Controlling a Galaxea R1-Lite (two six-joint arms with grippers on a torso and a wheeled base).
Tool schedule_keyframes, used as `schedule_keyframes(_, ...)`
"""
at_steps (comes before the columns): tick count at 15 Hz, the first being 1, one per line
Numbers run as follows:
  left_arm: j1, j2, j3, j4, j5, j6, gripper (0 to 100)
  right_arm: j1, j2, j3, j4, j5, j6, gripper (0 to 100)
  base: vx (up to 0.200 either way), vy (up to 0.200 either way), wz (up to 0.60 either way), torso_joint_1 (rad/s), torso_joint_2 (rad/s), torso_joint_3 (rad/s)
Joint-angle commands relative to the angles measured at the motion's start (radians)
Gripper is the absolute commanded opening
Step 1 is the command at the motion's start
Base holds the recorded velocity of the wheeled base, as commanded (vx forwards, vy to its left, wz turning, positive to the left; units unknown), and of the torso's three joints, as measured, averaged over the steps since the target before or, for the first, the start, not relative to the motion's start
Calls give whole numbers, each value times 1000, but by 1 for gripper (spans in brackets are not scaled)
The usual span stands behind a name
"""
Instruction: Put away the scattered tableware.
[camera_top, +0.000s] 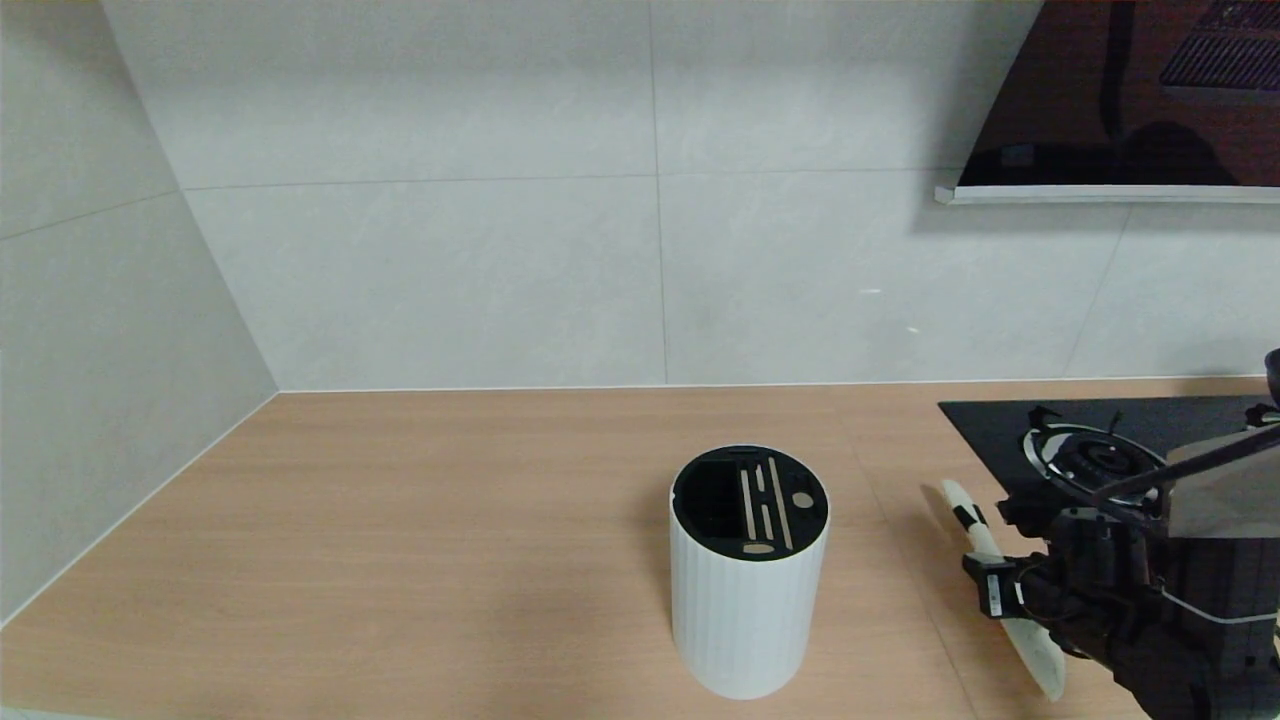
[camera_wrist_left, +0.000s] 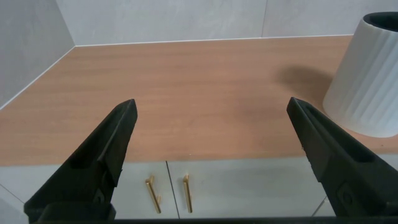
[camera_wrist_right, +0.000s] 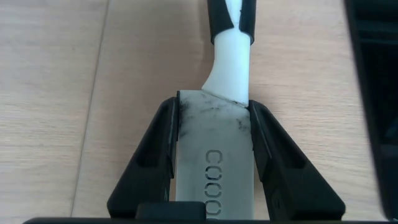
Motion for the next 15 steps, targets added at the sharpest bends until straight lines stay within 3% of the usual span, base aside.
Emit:
schedule_keyframes(1, 0, 0, 0, 0, 0, 1, 100, 16, -111, 36, 1, 0, 0, 0, 0, 0, 0, 0, 0, 0)
schedule_keyframes(8, 0, 0, -21, 0, -26, 7, 100, 71, -354, 93, 6, -1, 3, 0, 0, 0, 0, 0, 0, 0)
schedule_keyframes(10, -1, 23, -178, 83, -146, 7, 100, 82, -429, 103, 7, 6, -3, 0, 0, 0, 0, 0, 0, 0)
schedule_keyframes(13, -4, 189, -307, 153, -244, 5, 100, 98, -476, 53, 42, 5, -12, 0, 0, 0, 0, 0, 0, 0)
schedule_keyframes(14, -4, 332, -390, 150, -319, 5, 100, 115, -530, -24, 173, 2, -12, 0, 0, 0, 0, 0, 0, 0)
schedule_keyframes(15, -4, 402, -425, 146, -356, 8, 100, 118, -553, -71, 253, 2, -12, 0, 0, 0, 0, 0, 0, 0)
